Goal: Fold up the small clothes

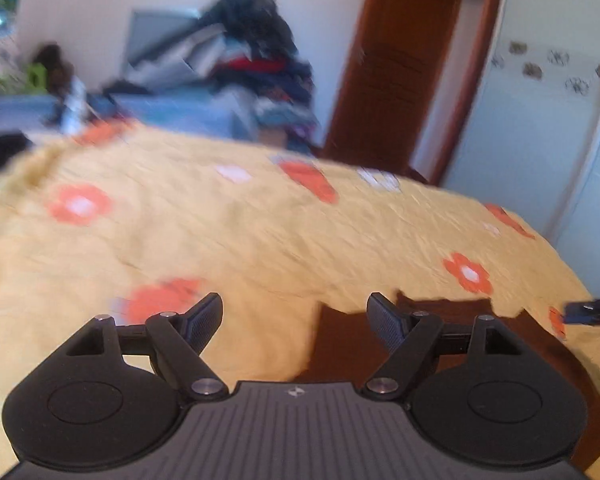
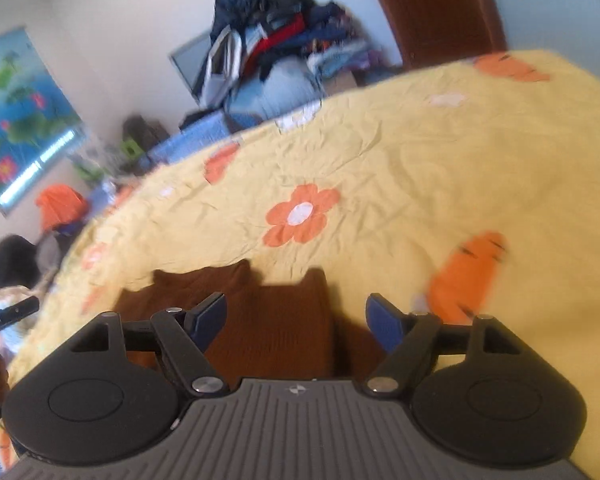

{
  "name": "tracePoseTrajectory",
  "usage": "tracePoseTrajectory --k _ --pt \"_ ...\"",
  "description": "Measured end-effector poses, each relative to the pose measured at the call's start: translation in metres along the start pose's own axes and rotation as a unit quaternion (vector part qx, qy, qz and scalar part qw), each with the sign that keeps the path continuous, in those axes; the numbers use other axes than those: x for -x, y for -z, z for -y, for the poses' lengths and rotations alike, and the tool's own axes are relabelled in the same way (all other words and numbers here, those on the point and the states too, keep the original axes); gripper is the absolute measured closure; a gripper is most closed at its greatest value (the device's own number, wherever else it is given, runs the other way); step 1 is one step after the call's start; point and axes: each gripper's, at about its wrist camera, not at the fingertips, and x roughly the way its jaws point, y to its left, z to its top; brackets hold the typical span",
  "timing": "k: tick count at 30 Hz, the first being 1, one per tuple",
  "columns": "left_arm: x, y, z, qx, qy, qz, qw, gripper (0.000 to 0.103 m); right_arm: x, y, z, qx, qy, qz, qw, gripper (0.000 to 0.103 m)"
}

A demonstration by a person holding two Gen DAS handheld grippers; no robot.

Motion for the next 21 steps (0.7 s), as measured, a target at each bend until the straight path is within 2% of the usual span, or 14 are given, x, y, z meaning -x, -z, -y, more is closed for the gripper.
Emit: tracePoseTrajectory --k 3,4,5,6,7,8,10,12,13,14,16,18,20,21 --pt "-0.059 0.009 0.032 -0.018 0.023 -0.062 0.9976 0.032 -0.05 -0.01 -0.007 0.014 0.024 -0.039 0.999 0.035" --pt "-0.071 0.013 0.038 -0.03 0.02 -0.076 0.9964 0.033 -0.061 -0.006 -0.009 0.02 0.029 -0.054 0.998 0.048" --pt "-0.082 0.017 0.044 -0.036 0.02 -0.09 0.9951 0.04 -0.069 0.0 -0.014 0.031 0.026 -0.074 0.996 0.072" --pt "-0.093 0.017 0.047 -0.044 0.022 -0.104 0.9934 0.05 -0.072 0.005 -0.018 0.043 0.023 -0.086 0.995 0.08" --pt "-0.086 0.03 0.049 -0.054 0.009 -0.108 0.9927 0.076 -0.073 0.009 -0.022 0.059 0.023 -0.084 0.994 0.084" --pt "-0.084 0.03 0.048 -0.057 -0.002 -0.102 0.9931 0.094 -0.071 0.009 -0.026 0.074 0.026 -0.078 0.994 0.087" --pt "-0.074 0.02 0.037 -0.024 0.018 -0.086 0.9959 0.097 -0.057 0.003 -0.028 0.074 0.016 -0.048 0.996 0.088" --pt "-0.068 0.015 0.032 -0.021 -0.011 -0.062 0.9978 0.098 -0.039 -0.004 -0.02 0.047 -0.001 -0.001 0.999 0.089" --pt "-0.072 0.017 0.028 -0.019 -0.022 -0.067 0.9973 0.098 -0.034 -0.006 -0.013 0.035 -0.001 0.017 0.999 0.089" --pt "-0.078 0.021 0.024 -0.015 -0.031 -0.08 0.9962 0.098 -0.037 -0.004 -0.007 0.03 0.005 0.021 0.999 0.089" --pt "-0.08 0.03 0.023 -0.019 -0.037 -0.064 0.997 0.098 -0.056 0.003 0.001 0.026 0.027 -0.006 0.999 0.089" --pt "-0.077 0.031 0.03 -0.03 -0.051 -0.061 0.9964 0.095 -0.065 0.015 -0.002 0.039 0.041 -0.002 0.998 0.089" --pt "-0.069 0.028 0.039 -0.051 -0.063 -0.059 0.9949 0.092 -0.064 0.018 -0.005 0.031 0.042 0.006 0.999 0.078" --pt "-0.062 0.026 0.042 -0.056 -0.068 -0.053 0.9947 0.091 -0.061 0.016 -0.006 0.021 0.038 0.003 0.999 0.059"
